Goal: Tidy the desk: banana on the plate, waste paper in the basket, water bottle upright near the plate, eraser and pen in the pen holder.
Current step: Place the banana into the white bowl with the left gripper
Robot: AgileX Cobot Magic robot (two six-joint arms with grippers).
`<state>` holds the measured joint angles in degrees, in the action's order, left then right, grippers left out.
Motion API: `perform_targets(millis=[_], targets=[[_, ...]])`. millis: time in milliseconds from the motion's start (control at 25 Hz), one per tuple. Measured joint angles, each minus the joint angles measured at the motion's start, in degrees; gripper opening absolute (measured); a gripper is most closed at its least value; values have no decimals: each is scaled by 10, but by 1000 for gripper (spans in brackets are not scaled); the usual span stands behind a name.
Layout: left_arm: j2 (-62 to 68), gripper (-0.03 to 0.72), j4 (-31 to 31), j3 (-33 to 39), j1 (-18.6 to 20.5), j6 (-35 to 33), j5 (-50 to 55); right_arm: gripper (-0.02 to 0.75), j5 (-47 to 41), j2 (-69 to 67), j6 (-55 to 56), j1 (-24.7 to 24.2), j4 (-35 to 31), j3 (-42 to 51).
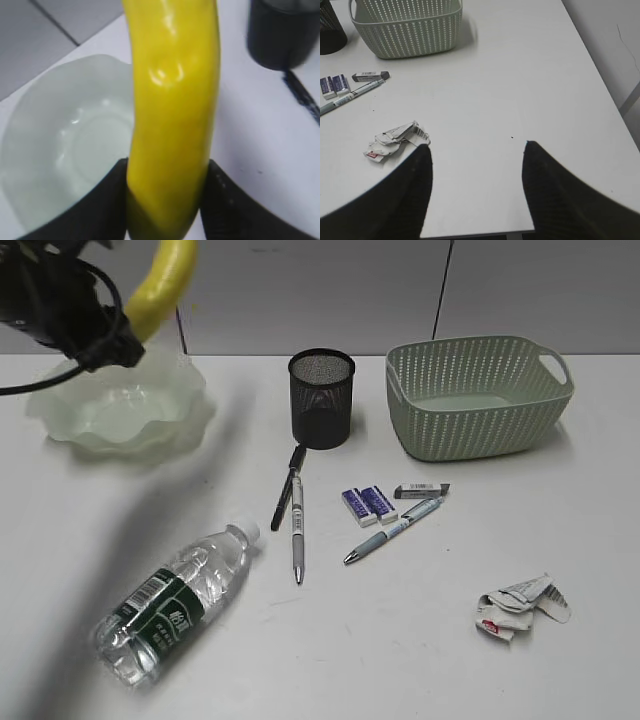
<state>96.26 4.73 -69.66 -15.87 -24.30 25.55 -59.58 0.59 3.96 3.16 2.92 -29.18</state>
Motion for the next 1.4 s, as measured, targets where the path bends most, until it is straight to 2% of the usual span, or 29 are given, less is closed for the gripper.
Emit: perform_targets(millis=[160, 320, 400, 560, 920, 1200, 1400], targets=[[29, 312, 35, 0, 77, 9, -42, 456, 0, 0, 0, 0, 0, 0], [93, 312, 44, 0, 115, 11, -84, 456, 0, 0, 0, 0, 0, 0], [122, 312, 44, -1, 120, 12, -98, 456, 0, 0, 0, 0, 0, 0], [183, 312, 45, -35, 119, 12, -90, 456, 0, 0, 0, 0, 0, 0], [255, 312, 44, -148, 100, 12, 1, 456, 0, 0, 0, 0, 0, 0], [273, 312, 44, -160, 91, 12, 35, 456, 0, 0, 0, 0, 0, 0], [273, 311, 44, -160, 69, 11, 52, 456, 0, 0, 0, 0, 0, 0]])
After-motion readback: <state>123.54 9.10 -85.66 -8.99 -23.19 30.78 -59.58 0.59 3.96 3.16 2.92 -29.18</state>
